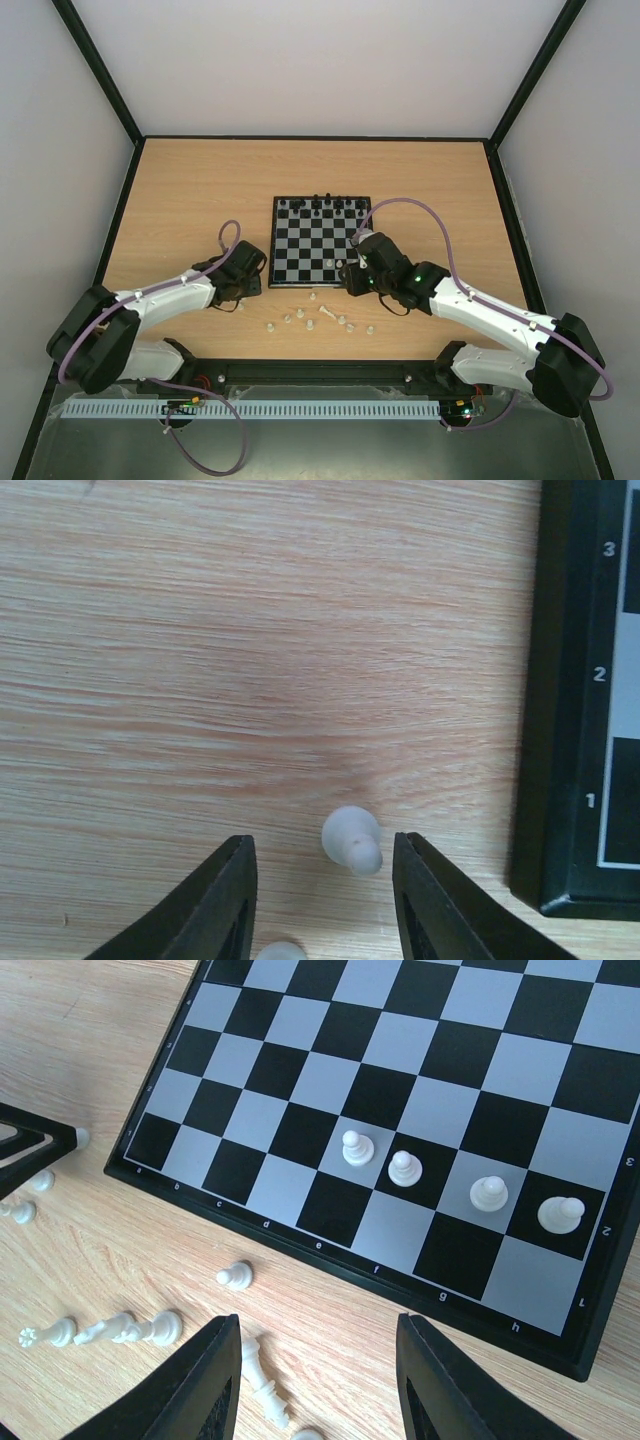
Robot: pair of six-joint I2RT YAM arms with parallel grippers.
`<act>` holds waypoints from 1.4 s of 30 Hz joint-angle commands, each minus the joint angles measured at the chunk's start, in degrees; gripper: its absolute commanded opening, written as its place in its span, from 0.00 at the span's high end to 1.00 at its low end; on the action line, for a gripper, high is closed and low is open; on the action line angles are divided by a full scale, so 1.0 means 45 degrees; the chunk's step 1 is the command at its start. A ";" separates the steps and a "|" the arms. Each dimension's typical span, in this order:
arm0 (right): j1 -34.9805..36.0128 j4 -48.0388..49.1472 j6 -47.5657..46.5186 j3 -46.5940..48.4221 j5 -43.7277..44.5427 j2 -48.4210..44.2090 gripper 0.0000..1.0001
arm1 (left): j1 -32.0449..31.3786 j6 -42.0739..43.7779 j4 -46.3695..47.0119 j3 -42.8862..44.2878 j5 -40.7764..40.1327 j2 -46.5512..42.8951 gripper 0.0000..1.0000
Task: Set up the chess pieces on the board
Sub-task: Pick up the chess piece at the center of the board, then place the chess piece on the chessboard.
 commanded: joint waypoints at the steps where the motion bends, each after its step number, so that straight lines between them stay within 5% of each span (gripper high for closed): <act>1: -0.0052 0.0017 -0.0135 -0.0186 -0.0124 -0.0225 0.57 | -0.0045 -0.0038 0.0008 0.0283 -0.0293 0.0458 0.62; 24: -0.0045 0.0042 -0.0136 -0.0246 0.0011 -0.0184 0.57 | -0.0190 0.0166 -0.0233 0.0697 -0.0347 0.0447 0.96; 32: -0.0052 -0.0017 -0.0046 -0.0282 0.0579 -0.0358 0.57 | -0.1498 0.0330 -0.1782 0.3182 -0.0648 0.0464 0.96; 42: -0.0044 -0.0075 0.0121 -0.0358 0.1398 -0.0542 0.57 | -0.2779 0.0610 -0.1297 0.5555 -0.0196 0.3264 0.95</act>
